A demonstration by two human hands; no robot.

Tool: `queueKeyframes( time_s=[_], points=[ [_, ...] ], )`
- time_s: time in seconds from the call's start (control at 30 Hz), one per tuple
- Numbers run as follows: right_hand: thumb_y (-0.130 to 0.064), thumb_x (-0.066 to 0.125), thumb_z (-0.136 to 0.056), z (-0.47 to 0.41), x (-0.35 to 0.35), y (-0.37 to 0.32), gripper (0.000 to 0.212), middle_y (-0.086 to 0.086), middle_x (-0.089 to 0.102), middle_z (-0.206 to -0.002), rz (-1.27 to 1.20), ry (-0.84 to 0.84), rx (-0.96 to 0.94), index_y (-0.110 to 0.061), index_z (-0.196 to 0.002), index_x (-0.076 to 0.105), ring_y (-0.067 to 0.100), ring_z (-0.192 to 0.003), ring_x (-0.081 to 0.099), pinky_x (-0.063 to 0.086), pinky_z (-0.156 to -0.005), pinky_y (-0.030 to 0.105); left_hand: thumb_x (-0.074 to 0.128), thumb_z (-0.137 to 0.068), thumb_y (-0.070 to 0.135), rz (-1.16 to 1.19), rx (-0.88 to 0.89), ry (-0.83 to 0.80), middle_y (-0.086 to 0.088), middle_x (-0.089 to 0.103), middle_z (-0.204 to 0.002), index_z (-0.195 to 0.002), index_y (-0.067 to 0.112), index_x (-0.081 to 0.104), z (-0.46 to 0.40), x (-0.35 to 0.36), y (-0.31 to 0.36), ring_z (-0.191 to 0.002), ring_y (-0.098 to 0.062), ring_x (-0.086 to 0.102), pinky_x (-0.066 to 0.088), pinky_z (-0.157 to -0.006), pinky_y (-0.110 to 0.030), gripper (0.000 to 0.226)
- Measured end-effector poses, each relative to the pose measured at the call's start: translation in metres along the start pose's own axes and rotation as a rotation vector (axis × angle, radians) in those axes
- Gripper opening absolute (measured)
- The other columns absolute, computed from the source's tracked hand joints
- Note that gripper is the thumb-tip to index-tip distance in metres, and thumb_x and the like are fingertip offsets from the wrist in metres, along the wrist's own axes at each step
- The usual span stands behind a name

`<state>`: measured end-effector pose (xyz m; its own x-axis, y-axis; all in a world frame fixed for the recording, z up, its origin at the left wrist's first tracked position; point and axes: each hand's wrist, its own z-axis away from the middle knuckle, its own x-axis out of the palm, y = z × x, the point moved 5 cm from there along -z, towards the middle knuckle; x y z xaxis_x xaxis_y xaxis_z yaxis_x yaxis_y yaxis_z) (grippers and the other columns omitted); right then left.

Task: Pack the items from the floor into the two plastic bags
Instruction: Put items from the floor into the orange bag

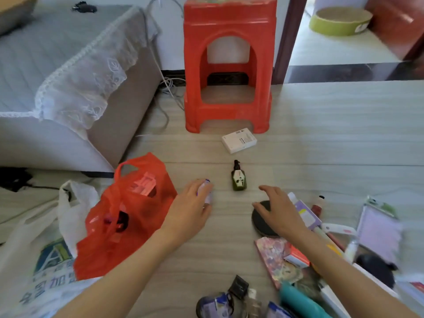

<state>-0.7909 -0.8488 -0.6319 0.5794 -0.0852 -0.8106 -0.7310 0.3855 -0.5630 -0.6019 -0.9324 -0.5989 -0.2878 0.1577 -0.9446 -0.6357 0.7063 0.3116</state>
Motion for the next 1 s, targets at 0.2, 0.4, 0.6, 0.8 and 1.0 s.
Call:
queueKeyframes(
  time_s=[0.2,0.4,0.6,0.8,1.0],
  points=[
    [-0.036,0.053,-0.090,-0.023,0.064,0.083,0.060,0.008,0.039,-0.141,0.230,-0.138,0.103,-0.013,-0.141,0.030,0.024,-0.129,0.037,0.033,-0.104,0.031,0.053,-0.087,0.020,-0.104,-0.153,-0.243,-0.018,0.021,-0.150,-0.139,0.012,0.031,-0.026,0.118,-0.029,-0.137,-0.034,0.023,0.029,-0.107,-0.041,0.057],
    [-0.051,0.057,-0.083,-0.043,0.096,0.113,0.081,0.012,0.032,-0.148,0.448,-0.121,0.103,-0.010,-0.145,0.023,0.029,-0.136,0.029,0.029,-0.110,0.036,0.053,-0.087,0.028,-0.092,-0.369,-0.204,-0.021,0.016,-0.148,-0.143,0.011,0.022,-0.057,0.156,-0.075,-0.133,-0.038,0.024,0.028,-0.106,-0.042,0.065],
    [-0.053,0.056,-0.082,-0.033,0.123,0.125,0.087,0.017,0.013,-0.155,0.438,-0.200,0.219,-0.009,-0.147,0.017,0.034,-0.142,0.014,0.019,-0.114,0.043,0.056,-0.087,0.014,0.040,-0.497,-0.114,-0.018,0.004,-0.153,-0.144,0.016,0.023,-0.057,0.173,-0.080,-0.128,-0.043,0.028,0.030,-0.104,-0.044,0.066],
    [-0.044,0.043,-0.092,-0.039,0.121,0.122,0.059,0.018,0.022,-0.153,0.455,-0.230,0.209,-0.017,-0.143,0.031,0.035,-0.139,0.023,0.032,-0.107,0.040,0.061,-0.072,0.000,0.102,-0.327,-0.095,-0.017,0.025,-0.148,-0.140,0.012,0.034,-0.029,0.183,-0.069,-0.121,-0.042,0.038,0.034,-0.101,-0.044,0.074],
    [-0.022,0.051,-0.092,-0.026,0.124,0.108,0.027,0.013,0.062,-0.120,0.459,-0.107,0.152,-0.013,-0.114,0.063,0.033,-0.109,0.057,0.050,-0.076,0.036,0.069,-0.073,0.008,0.563,-0.612,-0.049,-0.014,0.045,-0.126,-0.141,0.020,0.026,-0.021,0.188,-0.073,-0.109,-0.029,0.048,0.038,-0.085,-0.027,0.081]
  ],
)
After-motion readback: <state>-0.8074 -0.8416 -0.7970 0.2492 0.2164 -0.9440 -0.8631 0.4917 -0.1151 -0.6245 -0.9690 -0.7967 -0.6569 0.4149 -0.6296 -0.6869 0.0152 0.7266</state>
